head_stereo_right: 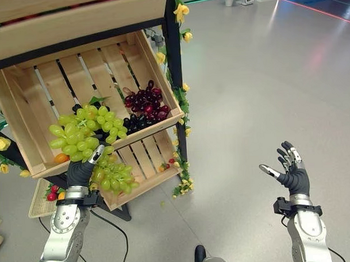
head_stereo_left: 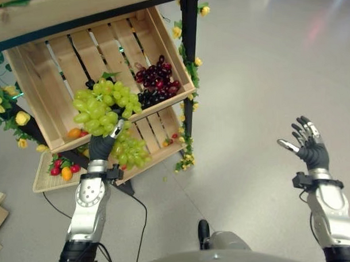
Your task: Pick up the fruits from the basket on one side to the basket on the other side
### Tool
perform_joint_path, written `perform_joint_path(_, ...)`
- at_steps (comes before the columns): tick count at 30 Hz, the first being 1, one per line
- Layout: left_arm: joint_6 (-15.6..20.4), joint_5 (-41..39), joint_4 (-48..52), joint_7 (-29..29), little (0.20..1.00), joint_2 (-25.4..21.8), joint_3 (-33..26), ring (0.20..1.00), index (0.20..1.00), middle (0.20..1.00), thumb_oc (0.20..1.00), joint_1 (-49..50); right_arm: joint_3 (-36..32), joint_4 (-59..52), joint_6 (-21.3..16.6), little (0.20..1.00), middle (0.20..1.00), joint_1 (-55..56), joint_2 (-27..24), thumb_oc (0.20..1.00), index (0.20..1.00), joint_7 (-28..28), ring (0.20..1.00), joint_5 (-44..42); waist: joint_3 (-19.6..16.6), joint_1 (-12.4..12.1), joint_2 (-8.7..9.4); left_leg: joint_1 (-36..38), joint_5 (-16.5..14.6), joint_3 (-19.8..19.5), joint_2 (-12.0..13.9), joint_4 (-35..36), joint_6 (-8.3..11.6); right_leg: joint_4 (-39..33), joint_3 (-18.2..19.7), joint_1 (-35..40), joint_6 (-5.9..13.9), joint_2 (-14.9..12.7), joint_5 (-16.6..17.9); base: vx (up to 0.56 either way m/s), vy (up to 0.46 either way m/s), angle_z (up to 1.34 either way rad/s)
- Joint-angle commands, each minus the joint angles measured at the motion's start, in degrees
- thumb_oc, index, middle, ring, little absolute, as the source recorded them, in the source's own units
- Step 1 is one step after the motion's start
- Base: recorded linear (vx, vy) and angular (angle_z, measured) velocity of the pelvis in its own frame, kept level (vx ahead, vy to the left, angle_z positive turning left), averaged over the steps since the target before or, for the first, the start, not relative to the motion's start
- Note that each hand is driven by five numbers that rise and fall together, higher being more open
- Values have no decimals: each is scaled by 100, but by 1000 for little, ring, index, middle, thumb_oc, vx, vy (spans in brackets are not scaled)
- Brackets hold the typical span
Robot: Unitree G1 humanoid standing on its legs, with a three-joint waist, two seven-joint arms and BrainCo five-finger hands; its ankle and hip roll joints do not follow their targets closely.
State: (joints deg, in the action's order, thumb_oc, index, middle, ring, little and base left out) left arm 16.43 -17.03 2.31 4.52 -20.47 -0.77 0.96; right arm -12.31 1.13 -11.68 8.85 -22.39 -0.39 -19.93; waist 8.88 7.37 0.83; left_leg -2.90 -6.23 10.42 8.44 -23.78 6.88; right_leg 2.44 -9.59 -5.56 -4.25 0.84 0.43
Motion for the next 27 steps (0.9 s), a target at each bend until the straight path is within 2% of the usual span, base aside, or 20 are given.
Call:
perform_joint_path(1, 187, -1, -18, 207, 200, -217, -271, 200, 200, 200, 200, -251, -29, -244, -349, 1000, 1000, -256, -50, 1000, 1000, -147, 1000, -143, -81, -65, 253, -199, 413, -485, -490, -91, -125, -379, 175, 822, 618, -166, -520, 107, 82, -32)
perform_joint_path(2, 203, 23, 58, 228, 200, -244, -317, 200, 200, 200, 200, -225, -52, -218, -369, 1000, 1000, -247, -56, 1000, 1000, -156, 1000, -142, -162, -83, 245, -185, 235, -435, -280, 981, -215, -388, 115, 827, 770, -238, -510, 126, 80, -16)
perform_joint_path(3, 202, 24, 60, 229, 200, -243, -315, 200, 200, 200, 200, -222, -51, -215, -372, 1000, 1000, -246, -57, 1000, 1000, -155, 1000, -142, -169, -83, 254, -147, 262, -428, -295, 1051, -218, -389, 116, 831, 776, -250, -515, 183, 143, 8)
perform_joint_path(4, 234, 114, 190, 335, 200, -303, -301, 200, 200, 200, 200, -230, -51, -120, -425, 1000, 1000, -319, -117, 1000, 1000, -278, 1000, -49, -160, -199, 236, -41, 228, -587, -402, 1407, -212, -143, 105, 861, 882, -341, -594, 91, 76, 19)
perform_joint_path(5, 231, 119, 195, 339, 200, -303, -302, 200, 200, 200, 200, -235, -51, -112, -430, 1000, 1000, -330, -116, 1000, 1000, -280, 1000, -48, -152, -199, 242, -55, 246, -586, -411, 1400, -219, -131, 105, 846, 885, -350, -585, 92, 145, 3)
perform_joint_path(6, 193, 107, 361, 317, 200, -387, -354, 200, 200, 200, 200, -288, 0, -133, -292, 1000, 1000, -254, -116, 1000, 1000, -240, 1000, 42, -58, -315, 244, -201, 382, -970, -535, 1423, -147, -8, 139, 834, 883, -377, -601, -1, 73, -11)
perform_joint_path(7, 195, 103, 357, 315, 200, -389, -355, 200, 200, 200, 200, -290, 0, -135, -288, 1000, 1000, -256, -115, 1000, 1000, -239, 1000, 43, -54, -310, 246, -188, 383, -974, -539, 1437, -149, 3, 136, 837, 886, -380, -612, 68, 174, -20)
perform_joint_path(8, 246, -1, 504, 295, 200, -398, -441, 200, 200, 200, 200, -341, 59, -13, -309, 1000, 1000, -340, -35, 1000, 1000, -249, 1000, -16, -131, -344, 192, -17, 264, -1103, -656, 1634, -214, -36, 125, 843, 888, -378, -605, 63, 106, -24)
perform_joint_path(14, 148, -134, 1129, 75, 200, -477, -542, 200, 200, 200, 200, -93, 114, 75, -202, 1000, 1000, -290, 34, 1000, 1000, -146, 1000, 59, -357, -432, 179, 299, 265, -1078, -740, 2053, -420, -136, 167, 956, 890, -409, -621, 88, 98, -7)
perform_joint_path(27, 28, -502, 2128, -228, 200, -457, -539, 200, 200, 200, 200, 299, 82, 37, -143, 1000, 1000, -158, 39, 1000, 1000, -108, 1000, 145, -446, -540, 232, 435, 242, -1189, -789, 2227, -496, -240, 8, 1082, 930, -447, -652, 21, 29, 3)
